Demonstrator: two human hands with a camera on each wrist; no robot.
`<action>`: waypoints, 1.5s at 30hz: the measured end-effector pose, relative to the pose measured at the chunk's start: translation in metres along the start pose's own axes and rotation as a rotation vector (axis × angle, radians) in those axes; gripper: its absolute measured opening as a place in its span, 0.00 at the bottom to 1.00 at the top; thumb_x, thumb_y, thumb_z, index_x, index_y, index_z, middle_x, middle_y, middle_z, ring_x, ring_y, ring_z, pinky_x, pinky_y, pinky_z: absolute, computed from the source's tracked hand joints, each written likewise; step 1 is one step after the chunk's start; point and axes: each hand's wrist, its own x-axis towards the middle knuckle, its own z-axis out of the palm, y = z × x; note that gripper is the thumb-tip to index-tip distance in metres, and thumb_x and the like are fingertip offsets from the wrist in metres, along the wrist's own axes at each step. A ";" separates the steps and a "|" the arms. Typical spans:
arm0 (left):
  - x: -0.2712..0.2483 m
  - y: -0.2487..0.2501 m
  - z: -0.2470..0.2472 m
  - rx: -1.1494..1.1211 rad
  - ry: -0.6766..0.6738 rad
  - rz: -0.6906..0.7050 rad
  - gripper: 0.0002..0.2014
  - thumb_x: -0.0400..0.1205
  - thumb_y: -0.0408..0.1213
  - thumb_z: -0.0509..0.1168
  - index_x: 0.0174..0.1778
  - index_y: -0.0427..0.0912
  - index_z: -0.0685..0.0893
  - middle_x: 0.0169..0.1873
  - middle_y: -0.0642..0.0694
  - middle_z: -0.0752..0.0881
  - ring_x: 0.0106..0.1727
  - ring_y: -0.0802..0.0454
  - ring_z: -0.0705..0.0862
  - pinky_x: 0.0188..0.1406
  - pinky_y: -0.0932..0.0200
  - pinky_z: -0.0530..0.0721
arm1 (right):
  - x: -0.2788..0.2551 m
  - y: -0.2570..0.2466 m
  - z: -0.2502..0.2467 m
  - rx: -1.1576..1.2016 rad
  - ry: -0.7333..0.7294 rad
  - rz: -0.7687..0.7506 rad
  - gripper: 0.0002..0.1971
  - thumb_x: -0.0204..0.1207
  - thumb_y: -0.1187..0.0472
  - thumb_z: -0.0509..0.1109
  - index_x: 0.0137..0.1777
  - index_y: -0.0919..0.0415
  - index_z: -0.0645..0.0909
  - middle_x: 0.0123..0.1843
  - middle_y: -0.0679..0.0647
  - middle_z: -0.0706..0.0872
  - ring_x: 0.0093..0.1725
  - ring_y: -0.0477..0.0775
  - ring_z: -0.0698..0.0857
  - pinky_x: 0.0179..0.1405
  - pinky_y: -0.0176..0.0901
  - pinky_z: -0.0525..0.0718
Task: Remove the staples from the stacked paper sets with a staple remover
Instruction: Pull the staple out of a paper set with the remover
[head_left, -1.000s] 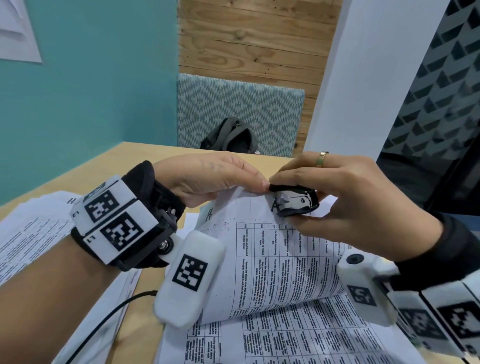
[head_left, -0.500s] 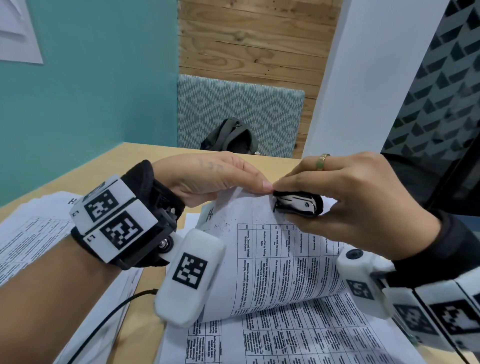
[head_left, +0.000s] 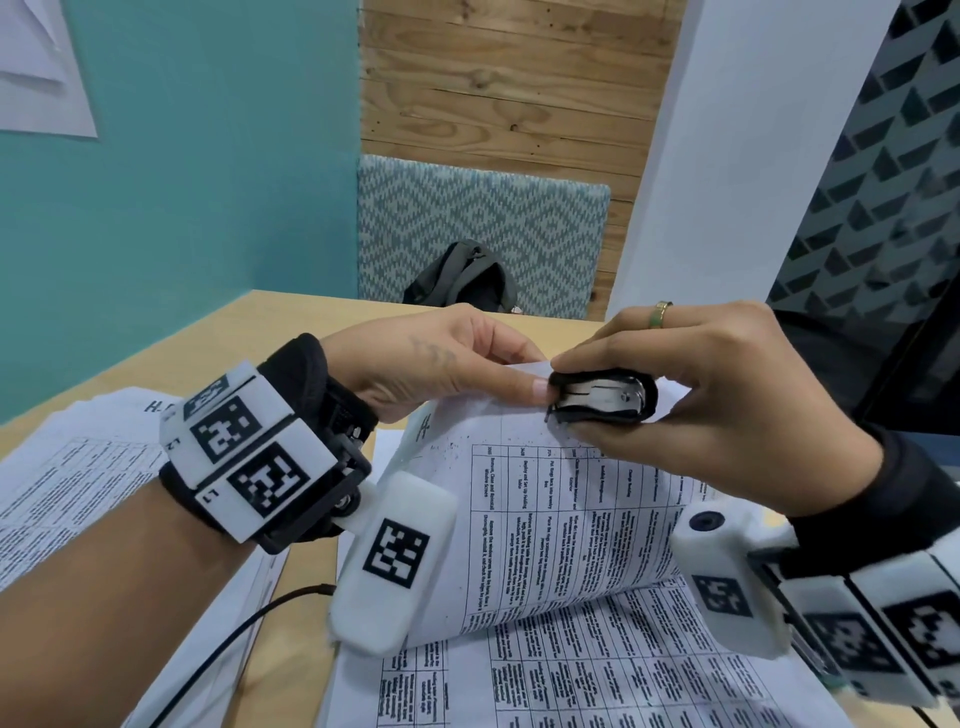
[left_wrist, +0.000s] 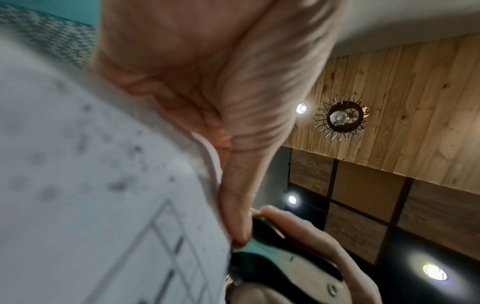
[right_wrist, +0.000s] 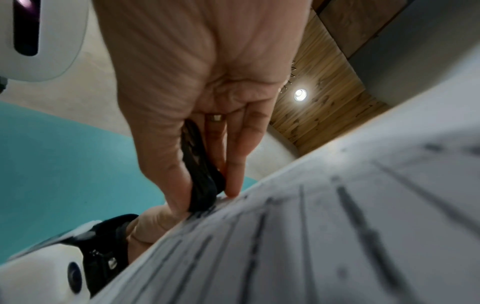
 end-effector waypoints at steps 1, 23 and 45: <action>-0.001 0.000 0.000 -0.014 -0.012 0.014 0.01 0.70 0.29 0.71 0.35 0.37 0.88 0.31 0.48 0.89 0.31 0.58 0.86 0.34 0.69 0.83 | 0.000 0.000 0.000 0.033 0.013 0.012 0.13 0.65 0.52 0.74 0.47 0.56 0.90 0.38 0.48 0.89 0.35 0.53 0.87 0.31 0.51 0.83; 0.003 -0.005 0.008 -0.042 0.031 0.118 0.04 0.72 0.33 0.67 0.35 0.41 0.87 0.31 0.49 0.87 0.33 0.59 0.84 0.38 0.71 0.81 | -0.001 0.003 -0.011 0.456 0.063 0.214 0.17 0.56 0.54 0.79 0.45 0.56 0.87 0.41 0.53 0.89 0.37 0.48 0.88 0.37 0.31 0.83; -0.003 0.006 0.023 0.281 0.245 0.226 0.14 0.72 0.42 0.71 0.44 0.34 0.86 0.47 0.29 0.87 0.44 0.43 0.85 0.54 0.44 0.82 | 0.002 -0.007 -0.008 0.574 0.186 0.567 0.15 0.52 0.55 0.85 0.34 0.64 0.89 0.29 0.57 0.90 0.29 0.49 0.87 0.24 0.30 0.77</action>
